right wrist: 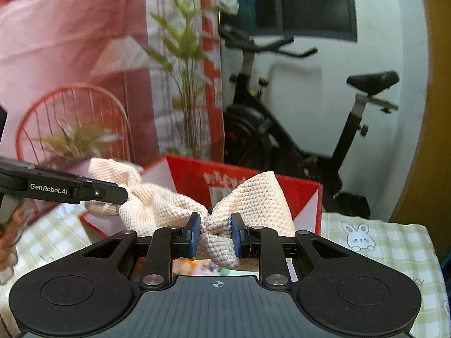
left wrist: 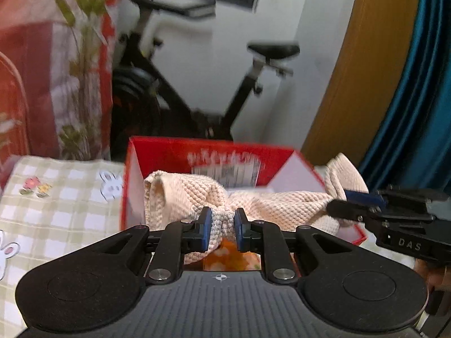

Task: Organize soft objects
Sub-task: 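Lift the pink towel with both grippers and carry it over the red box, then lower the pink towel into the red box and open both grippers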

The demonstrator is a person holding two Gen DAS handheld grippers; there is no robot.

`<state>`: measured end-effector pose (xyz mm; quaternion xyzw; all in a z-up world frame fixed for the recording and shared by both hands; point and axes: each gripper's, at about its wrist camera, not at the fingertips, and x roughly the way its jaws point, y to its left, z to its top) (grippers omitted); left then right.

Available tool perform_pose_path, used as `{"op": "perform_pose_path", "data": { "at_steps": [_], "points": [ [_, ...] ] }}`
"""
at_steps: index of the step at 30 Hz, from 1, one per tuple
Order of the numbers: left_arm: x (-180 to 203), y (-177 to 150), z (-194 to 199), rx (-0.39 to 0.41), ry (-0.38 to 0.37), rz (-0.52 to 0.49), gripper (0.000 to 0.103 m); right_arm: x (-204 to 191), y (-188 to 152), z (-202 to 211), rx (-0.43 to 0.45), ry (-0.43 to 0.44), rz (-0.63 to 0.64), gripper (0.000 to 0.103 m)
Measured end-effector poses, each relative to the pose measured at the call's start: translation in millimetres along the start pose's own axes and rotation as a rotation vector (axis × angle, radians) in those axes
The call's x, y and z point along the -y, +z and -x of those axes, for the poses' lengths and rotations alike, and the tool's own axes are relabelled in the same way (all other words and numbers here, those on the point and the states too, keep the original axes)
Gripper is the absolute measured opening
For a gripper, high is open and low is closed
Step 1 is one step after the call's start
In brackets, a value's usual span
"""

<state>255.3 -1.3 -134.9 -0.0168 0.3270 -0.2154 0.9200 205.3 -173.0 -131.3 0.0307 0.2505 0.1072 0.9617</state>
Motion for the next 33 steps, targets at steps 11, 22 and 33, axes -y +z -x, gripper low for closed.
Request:
{"op": "perform_pose_path", "data": {
  "at_steps": [11,22,33],
  "points": [
    [0,-8,-60,-0.224,-0.045,-0.016,0.011,18,-9,-79,-0.309,0.048,-0.103,0.021],
    [0,-7,-67,-0.239,-0.033,-0.012,0.012,35,-21,-113,-0.460,0.049,-0.285,0.022],
    [-5,3,-38,-0.160,0.001,0.018,0.041,30,-15,-103,-0.424,-0.019,-0.358,0.039]
  ]
}}
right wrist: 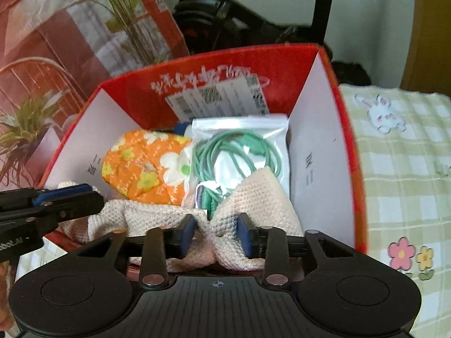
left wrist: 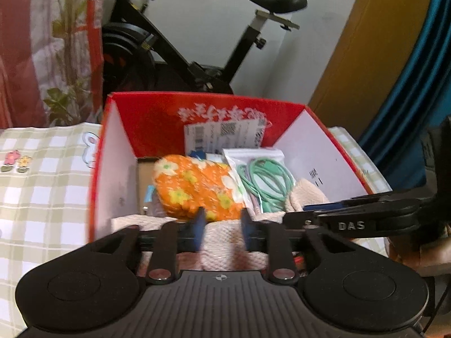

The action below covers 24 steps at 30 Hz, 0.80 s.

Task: Organize soft objects
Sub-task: 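Lower the pink towel into the red box and open both grippers, then move both tools down to the black gloves in front of the box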

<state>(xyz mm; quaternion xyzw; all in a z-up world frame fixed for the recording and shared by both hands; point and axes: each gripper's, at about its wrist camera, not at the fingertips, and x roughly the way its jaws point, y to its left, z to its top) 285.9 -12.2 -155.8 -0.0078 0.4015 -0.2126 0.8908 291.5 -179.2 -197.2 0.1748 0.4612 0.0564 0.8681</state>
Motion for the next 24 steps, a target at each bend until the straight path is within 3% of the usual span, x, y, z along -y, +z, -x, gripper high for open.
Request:
{"op": "perform_pose_path", "data": {
  "at_steps": [2,4,12,17,24],
  "points": [
    [0,-1,11,0.022,0.001,0.002,0.048,-5,-3,13,0.041,-0.003,0.025,0.056],
    [1,-4,24,0.048,0.013,-0.012,0.053,-10,-7,27,0.081,-0.003,0.059,0.059],
    [11,-40,80,0.135,0.074,-0.081,0.055,-32,-44,80,0.200,0.017,0.190,0.060],
    [10,-77,95,0.116,0.072,-0.056,0.055,-41,-74,99,0.233,0.034,0.251,0.059],
    [0,-118,93,0.083,0.098,-0.036,0.055,-47,-111,96,0.223,0.051,0.264,0.059]
  ]
}}
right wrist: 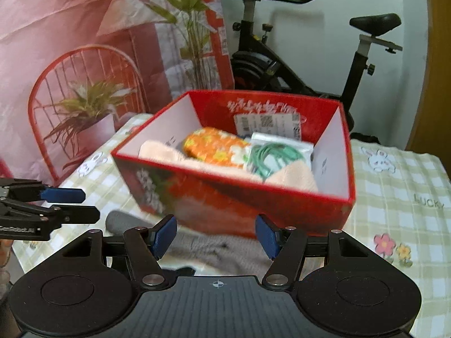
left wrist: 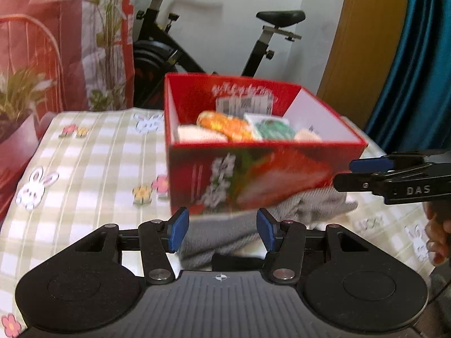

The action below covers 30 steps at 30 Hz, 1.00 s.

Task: Organize soft objects
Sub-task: 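Move both tools down to the black gloves in front of the box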

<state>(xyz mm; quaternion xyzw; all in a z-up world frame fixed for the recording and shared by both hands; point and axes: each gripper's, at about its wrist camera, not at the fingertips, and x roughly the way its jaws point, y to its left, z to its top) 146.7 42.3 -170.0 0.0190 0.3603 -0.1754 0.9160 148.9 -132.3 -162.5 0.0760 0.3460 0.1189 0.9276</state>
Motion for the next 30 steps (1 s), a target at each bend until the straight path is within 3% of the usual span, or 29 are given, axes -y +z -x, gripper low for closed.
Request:
{"op": "perform_pose_path", "data": {
  "at_steps": [14,22,30],
  "points": [
    [2,-48,-34,-0.038,0.030,0.031,0.055,0,-77,-42,-0.072,-0.044,-0.021,0.059],
    [6,-67,-42,-0.022,0.054,0.038,0.055,-1,-108,-49,-0.055,-0.078,-0.027,0.059],
    [7,-79,-41,-0.001,0.053,0.057,0.055,-7,-126,-42,0.018,-0.092,0.044,0.060]
  ]
}}
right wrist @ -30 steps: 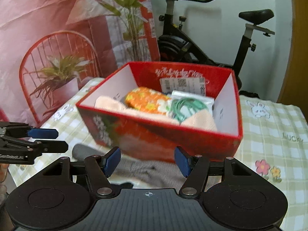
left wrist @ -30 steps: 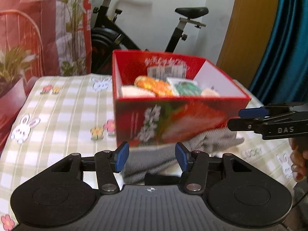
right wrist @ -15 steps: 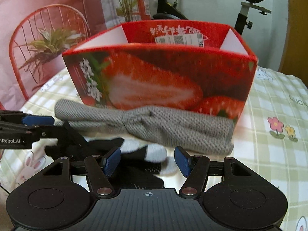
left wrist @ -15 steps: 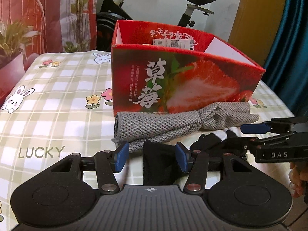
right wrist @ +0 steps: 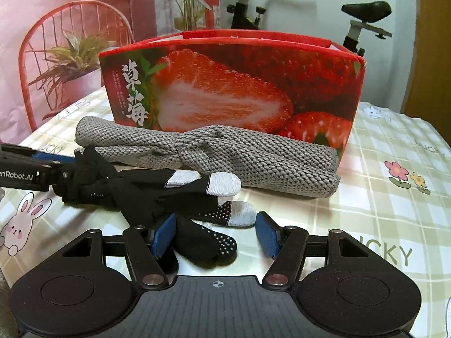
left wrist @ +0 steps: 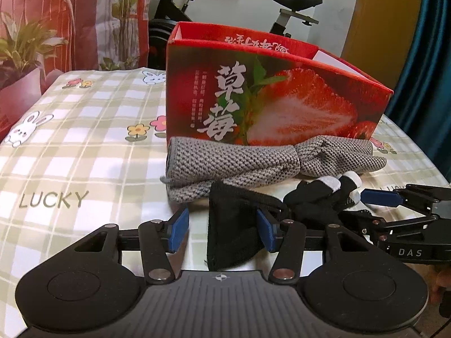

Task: Organize soft objects
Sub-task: 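Move both tools down to the black gloves in front of the box, then close both grippers on the black gloves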

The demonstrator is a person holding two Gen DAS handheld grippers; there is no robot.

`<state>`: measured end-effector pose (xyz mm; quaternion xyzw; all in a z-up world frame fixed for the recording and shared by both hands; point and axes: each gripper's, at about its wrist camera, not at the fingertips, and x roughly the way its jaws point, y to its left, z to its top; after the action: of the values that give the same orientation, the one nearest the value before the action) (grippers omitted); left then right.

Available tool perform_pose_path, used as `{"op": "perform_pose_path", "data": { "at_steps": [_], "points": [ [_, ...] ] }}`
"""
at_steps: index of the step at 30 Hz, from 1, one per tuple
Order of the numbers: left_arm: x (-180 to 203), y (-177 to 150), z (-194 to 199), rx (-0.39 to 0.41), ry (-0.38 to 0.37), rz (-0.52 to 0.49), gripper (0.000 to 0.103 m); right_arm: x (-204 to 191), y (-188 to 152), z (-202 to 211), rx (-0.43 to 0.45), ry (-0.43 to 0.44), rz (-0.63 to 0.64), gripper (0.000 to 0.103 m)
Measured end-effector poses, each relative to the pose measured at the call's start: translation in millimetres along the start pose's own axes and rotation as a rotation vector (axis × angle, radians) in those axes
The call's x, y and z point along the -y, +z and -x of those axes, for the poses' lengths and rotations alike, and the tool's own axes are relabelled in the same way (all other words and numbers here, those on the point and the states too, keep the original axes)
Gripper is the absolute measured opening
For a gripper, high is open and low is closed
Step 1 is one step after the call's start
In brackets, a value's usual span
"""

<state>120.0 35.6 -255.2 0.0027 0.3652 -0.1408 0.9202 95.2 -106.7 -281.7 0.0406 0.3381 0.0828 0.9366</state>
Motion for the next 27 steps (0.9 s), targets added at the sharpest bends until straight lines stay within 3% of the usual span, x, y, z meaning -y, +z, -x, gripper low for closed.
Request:
{"op": "perform_pose_path", "data": {
  "at_steps": [12,19,27],
  "points": [
    [-11,-9,-1,0.020,-0.049,0.052,0.055,2,-3,1,0.025,0.007,0.007,0.060],
    [-4,-11,1,0.033,-0.097,0.003,0.030,0,-5,10,0.093,-0.005,0.025,0.059],
    [-2,-14,-2,0.026,-0.129,0.001,0.029,0,-4,8,0.082,-0.003,0.030,0.060]
  ]
}}
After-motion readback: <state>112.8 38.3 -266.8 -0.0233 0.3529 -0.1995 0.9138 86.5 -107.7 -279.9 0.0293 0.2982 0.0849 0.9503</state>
